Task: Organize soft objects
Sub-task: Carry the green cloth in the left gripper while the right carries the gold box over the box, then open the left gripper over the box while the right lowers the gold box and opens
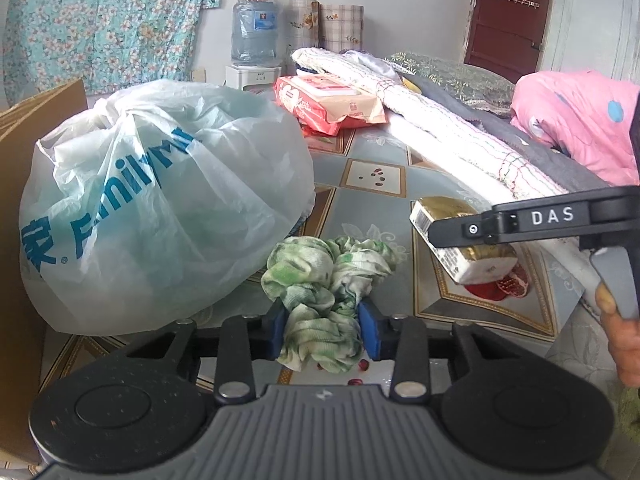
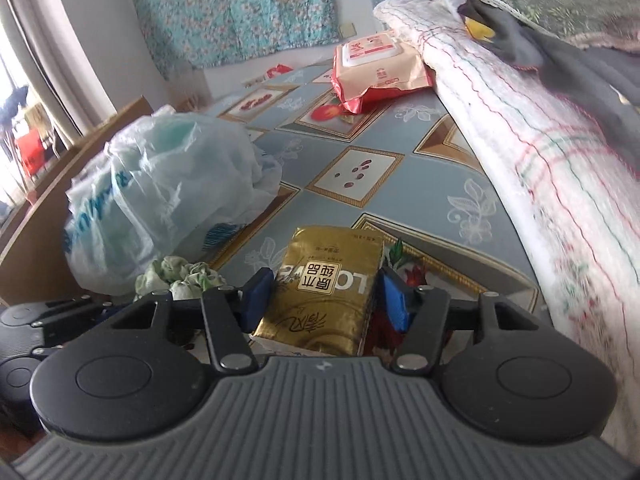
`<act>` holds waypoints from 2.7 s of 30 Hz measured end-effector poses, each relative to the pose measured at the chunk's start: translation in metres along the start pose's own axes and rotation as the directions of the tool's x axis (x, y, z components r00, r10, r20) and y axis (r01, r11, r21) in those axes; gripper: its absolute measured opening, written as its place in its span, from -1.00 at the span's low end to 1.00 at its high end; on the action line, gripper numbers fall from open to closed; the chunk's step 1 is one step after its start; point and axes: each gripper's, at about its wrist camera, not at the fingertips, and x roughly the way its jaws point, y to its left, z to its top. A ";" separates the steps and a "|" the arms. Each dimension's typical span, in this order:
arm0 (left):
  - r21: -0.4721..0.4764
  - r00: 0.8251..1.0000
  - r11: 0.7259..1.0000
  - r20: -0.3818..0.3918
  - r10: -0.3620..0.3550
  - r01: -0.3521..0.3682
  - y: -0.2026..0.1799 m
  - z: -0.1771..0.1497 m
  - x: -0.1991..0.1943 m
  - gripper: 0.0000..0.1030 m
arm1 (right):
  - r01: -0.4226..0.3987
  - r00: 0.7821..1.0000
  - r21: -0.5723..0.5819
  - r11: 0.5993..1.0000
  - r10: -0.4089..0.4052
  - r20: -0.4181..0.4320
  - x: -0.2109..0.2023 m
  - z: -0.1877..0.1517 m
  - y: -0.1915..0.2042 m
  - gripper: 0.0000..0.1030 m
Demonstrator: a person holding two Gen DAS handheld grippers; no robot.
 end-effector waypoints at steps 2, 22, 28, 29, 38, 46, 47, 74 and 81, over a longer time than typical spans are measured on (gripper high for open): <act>0.001 1.000 1.000 0.010 0.000 0.000 -0.002 0.001 -0.005 -0.27 | -0.020 1.000 0.021 1.000 0.020 0.009 -0.006 -0.002 -0.002 0.09; -0.250 0.927 0.941 0.239 0.287 -0.227 0.096 0.010 -0.172 -0.27 | -0.435 0.891 -0.186 0.881 0.451 0.055 -0.027 0.063 0.114 0.10; -0.311 0.897 0.880 0.143 0.417 -0.360 0.155 0.006 -0.186 -0.25 | -0.586 0.804 -0.264 0.766 0.589 -0.077 0.002 0.089 0.196 0.10; -0.316 0.901 0.876 0.118 0.417 -0.364 0.164 0.006 -0.184 -0.25 | -0.599 0.796 -0.279 0.751 0.597 -0.101 0.008 0.092 0.210 0.10; -0.354 0.940 0.874 -0.044 0.339 -0.332 0.223 0.001 -0.155 -0.13 | -0.641 0.767 -0.334 0.691 0.600 -0.230 0.045 0.096 0.292 0.10; -0.371 0.933 0.860 -0.061 0.355 -0.351 0.232 -0.004 -0.148 0.34 | -0.645 0.764 -0.323 0.692 0.588 -0.265 0.061 0.097 0.292 0.11; -0.372 0.931 0.858 -0.061 0.359 -0.355 0.233 -0.004 -0.149 0.35 | -0.645 0.764 -0.323 0.693 0.586 -0.270 0.063 0.098 0.293 0.11; -0.523 0.856 0.761 0.108 0.506 -0.385 0.249 -0.022 -0.227 0.57 | -0.533 0.846 -0.525 0.663 0.410 -0.341 0.087 0.074 0.343 0.33; -0.523 0.867 0.779 0.140 0.478 -0.345 0.234 -0.028 -0.234 0.82 | -0.590 0.807 -0.394 0.705 0.509 -0.299 0.066 0.078 0.315 0.48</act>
